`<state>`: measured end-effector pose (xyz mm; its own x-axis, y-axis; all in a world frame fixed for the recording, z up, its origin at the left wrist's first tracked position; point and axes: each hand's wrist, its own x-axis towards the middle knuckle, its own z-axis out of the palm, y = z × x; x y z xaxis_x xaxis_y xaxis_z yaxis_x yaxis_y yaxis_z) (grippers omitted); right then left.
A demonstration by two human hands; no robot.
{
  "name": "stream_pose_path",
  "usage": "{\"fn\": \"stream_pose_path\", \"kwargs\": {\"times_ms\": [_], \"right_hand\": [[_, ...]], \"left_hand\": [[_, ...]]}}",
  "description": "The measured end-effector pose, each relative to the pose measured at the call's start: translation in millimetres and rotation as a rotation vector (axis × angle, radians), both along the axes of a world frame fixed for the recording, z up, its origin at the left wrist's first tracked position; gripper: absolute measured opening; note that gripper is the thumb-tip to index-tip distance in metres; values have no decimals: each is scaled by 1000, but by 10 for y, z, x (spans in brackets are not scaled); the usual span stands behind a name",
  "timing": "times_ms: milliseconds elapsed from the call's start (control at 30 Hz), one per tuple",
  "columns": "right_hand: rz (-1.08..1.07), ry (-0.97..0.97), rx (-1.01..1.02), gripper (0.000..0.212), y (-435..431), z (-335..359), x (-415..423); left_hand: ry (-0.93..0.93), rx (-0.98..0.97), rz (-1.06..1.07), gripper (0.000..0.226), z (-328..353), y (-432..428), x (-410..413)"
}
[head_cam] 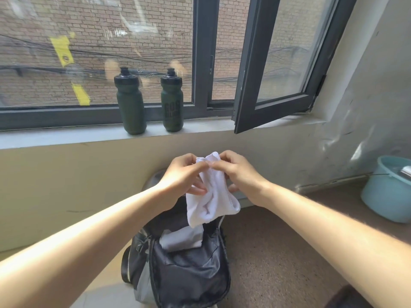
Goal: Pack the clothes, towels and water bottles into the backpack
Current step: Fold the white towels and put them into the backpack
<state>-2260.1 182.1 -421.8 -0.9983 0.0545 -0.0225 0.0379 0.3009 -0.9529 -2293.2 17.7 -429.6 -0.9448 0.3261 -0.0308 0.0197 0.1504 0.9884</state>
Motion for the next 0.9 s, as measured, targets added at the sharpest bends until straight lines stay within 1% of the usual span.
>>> {"fn": "stream_pose_path", "kwargs": {"times_ms": [33,100,133,200,267,300,400,500,533,567,633,667,700,733,800,833,900], "right_hand": [[22,19,76,47,-1,0,19],[38,49,238,52,4,-22,49],[41,59,280,53,7,-36,55],[33,81,285,53,27,-68,34],[20,91,229,51,88,-90,-14],[24,97,192,47,128,-99,-40],[36,100,32,33,256,-117,-94],[33,52,-196,33,358,-99,-126],[50,37,-276,34,388,-85,-131],[74,26,-343,35,411,-68,-130],[116,15,-433,38,451,-51,-130],[125,11,-472,39,460,-49,-126],[131,8,-506,40,460,-50,-123],[130,6,-529,41,454,-55,-123],[126,-3,-556,42,430,-67,-130],[116,-11,-567,41,419,-70,-132],[84,-31,-581,39,407,-73,-131]], "left_hand": [[-17,8,-16,21,16,-6,3],[-51,27,-72,24,55,-24,20],[-57,25,-103,27,73,-29,30],[-26,-1,-151,29,90,-29,52],[32,-7,-156,24,76,-29,58],[63,10,-132,21,61,-36,47],[154,57,43,17,9,-87,-44],[178,36,227,8,-52,-183,-163],[155,26,235,20,-77,-225,-193],[112,28,194,38,-102,-265,-222],[-5,65,-13,75,-173,-346,-277],[-61,90,-151,84,-198,-365,-262],[-92,93,-262,85,-209,-363,-222],[-104,98,-339,79,-216,-342,-180],[-121,140,-383,55,-202,-250,-79],[-128,160,-355,46,-194,-204,-42],[-105,143,-274,44,-189,-131,8]]}}
